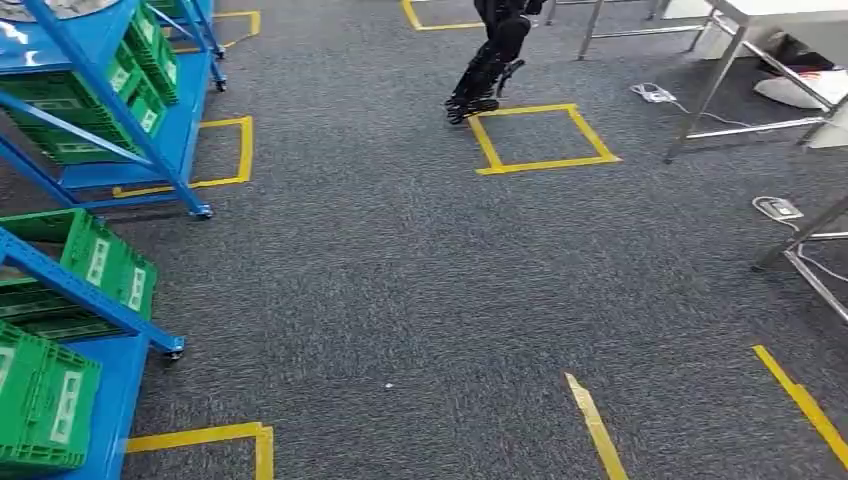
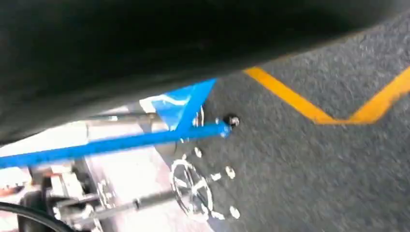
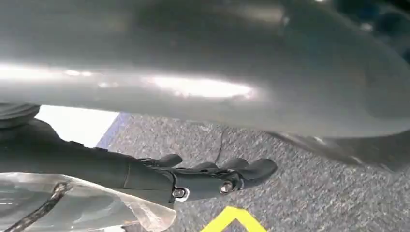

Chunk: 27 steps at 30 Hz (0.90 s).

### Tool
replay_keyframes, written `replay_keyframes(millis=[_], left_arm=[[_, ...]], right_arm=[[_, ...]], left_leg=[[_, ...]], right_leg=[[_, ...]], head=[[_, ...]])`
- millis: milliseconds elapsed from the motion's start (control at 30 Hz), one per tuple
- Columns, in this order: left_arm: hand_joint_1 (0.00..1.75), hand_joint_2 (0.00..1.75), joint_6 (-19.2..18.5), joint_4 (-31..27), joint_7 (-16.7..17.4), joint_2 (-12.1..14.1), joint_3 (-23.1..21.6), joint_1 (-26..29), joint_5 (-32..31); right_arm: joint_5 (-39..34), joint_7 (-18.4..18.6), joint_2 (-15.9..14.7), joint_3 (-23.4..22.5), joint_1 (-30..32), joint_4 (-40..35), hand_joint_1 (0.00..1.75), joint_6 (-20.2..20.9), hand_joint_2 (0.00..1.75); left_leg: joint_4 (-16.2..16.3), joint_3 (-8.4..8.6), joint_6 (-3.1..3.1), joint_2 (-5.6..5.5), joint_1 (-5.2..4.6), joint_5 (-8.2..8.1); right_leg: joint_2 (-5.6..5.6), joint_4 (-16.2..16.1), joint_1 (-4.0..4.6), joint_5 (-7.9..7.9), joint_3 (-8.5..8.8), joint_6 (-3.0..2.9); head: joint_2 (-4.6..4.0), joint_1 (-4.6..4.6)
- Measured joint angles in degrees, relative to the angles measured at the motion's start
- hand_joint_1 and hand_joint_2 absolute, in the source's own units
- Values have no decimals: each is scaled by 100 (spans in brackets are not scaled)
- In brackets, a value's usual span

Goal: Take the parts from the cabinet and place them on the table.

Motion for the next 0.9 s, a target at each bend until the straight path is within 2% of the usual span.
replay_keyframes(millis=[33,67,100,133,167,200,233,267,300,333,367,467,500,533,567,600,633,667,700,733,767,800,833,867,900], left_arm=[[0,0,-2,0,9,-22,0,-28,2],[0,0,-2,0,15,-43,0,-62,2],[0,0,-2,0,31,-54,0,-91,4],[0,0,0,0,33,-65,0,-110,-2],[0,0,37,0,4,-109,-15,-108,-110],[0,0,115,-2,0,-170,-72,-78,-225],[0,0,151,-21,28,-227,-122,-18,-314],[0,0,73,-115,117,-312,-164,72,-382],[0,0,-45,-250,195,-381,-188,170,-411],[0,0,-296,-593,336,-539,-199,282,-390],[0,0,-356,-763,411,-564,-175,299,-312],[0,0,-269,-501,387,-491,-29,-14,-166],[0,0,-232,-494,382,-478,-13,-59,-160],[0,0,-193,-492,374,-420,13,-108,-160],[0,0,-162,-468,374,-404,31,-163,-160],[0,0,-162,-446,369,-384,46,-204,-162],[0,0,-162,-411,367,-387,59,-230,-164],[0,0,-160,-391,367,-387,63,-240,-171],[0,0,-162,-369,367,-384,66,-239,-171],[0,0,-162,-350,367,-385,66,-240,-173],[0,0,-162,-334,367,-391,68,-249,-173],[0,0,-162,-323,367,-389,68,-265,-177],[0,0,-162,-313,367,-384,68,-290,-177],[0,0,-171,-308,372,-382,68,-315,-179],[0,0,-175,-304,374,-380,68,-314,-179]], right_arm=[[0,-4,-2,-4,12,0,0,4,0],[2,-4,-7,-13,32,2,0,11,0],[17,-4,-17,-17,43,4,0,18,0],[22,-2,-37,-20,43,4,0,15,0],[-46,24,-55,-44,39,4,0,-4,0],[-92,48,-57,-88,36,7,0,-29,0],[-103,59,-61,-142,33,4,0,-33,0],[-101,59,-61,-159,32,4,0,-33,0],[-70,59,-61,-162,33,7,0,-33,0],[47,39,-81,-160,34,7,0,-13,0],[160,2,-92,-142,31,9,0,35,0],[354,-37,-138,-68,-40,9,0,125,0],[385,-46,-142,-46,-65,9,0,138,0],[402,-55,-166,-22,-71,11,0,148,0],[411,-55,-170,-6,-68,11,0,155,0],[411,-55,-186,2,-62,13,0,155,0],[415,-55,-197,18,-60,15,0,166,0],[413,-57,-205,18,-50,18,0,173,0],[415,-79,-223,20,-48,17,0,173,0],[431,-81,-232,24,-53,17,0,173,0],[446,-85,-256,30,-62,17,0,173,0],[448,-87,-273,37,-57,17,0,173,0],[452,-90,-284,42,-30,41,0,188,0],[452,-107,-286,44,-14,50,0,192,0],[461,-103,-295,50,-23,50,0,190,0]], left_leg=[[307,-145,-23,284,-6,-216],[720,-336,-47,411,2,-439],[1149,-534,-66,472,15,-630],[1466,-675,-84,498,25,-741],[1544,-691,-102,509,34,-704],[1368,-581,-110,520,41,-554],[995,-368,-110,544,43,-342],[463,-60,-97,610,43,-106],[12,206,-78,817,36,24],[-101,265,-23,1028,-34,-76],[-104,246,37,904,-18,-46],[-120,207,136,685,-25,-25],[-148,229,175,648,9,3],[-148,224,202,606,12,15],[-148,204,230,556,9,25],[-147,191,237,496,1,30],[-144,181,242,417,-3,34],[-143,185,242,337,-3,34],[-140,192,241,265,-2,34],[-138,198,239,193,0,33],[-129,206,234,102,4,32],[-120,202,205,21,11,23],[-97,170,161,-56,-7,22],[-73,107,115,-143,6,41],[-94,75,62,-202,25,75]], right_leg=[[-95,-14,9,-3,16,-26],[-200,-11,28,-13,18,-37],[-316,-7,43,-27,22,-50],[-418,-5,47,-39,22,-55],[-523,-2,47,-47,25,-50],[-599,3,47,-56,27,-45],[-663,10,44,-69,35,-30],[-725,19,38,-90,59,-10],[-771,29,42,-117,90,22],[-814,54,98,-151,86,69],[-859,66,98,-165,33,93],[-1061,54,87,-192,154,173],[-879,125,53,-268,100,218],[-580,373,49,-438,-17,232],[-421,820,26,-671,-235,235],[-353,1306,21,-880,-475,241],[-321,1763,21,-1024,-712,247],[-312,1939,20,-1004,-826,250],[-309,1828,17,-843,-804,247],[-302,1500,4,-589,-677,246],[-248,984,-16,-279,-458,239],[-34,452,-49,-18,-236,240],[388,269,-90,-97,-159,243],[352,137,-102,-130,-57,234],[299,167,-81,-122,-85,225]], head=[[0,-35],[0,-26],[0,-31],[0,-26],[0,-28],[0,-31],[0,-31],[0,-35],[0,-35],[0,-42],[0,-17],[0,-22],[0,-20],[0,8],[0,20],[0,15],[0,26],[0,24],[0,24],[0,26],[0,22],[0,28],[0,24],[0,20],[0,15]])
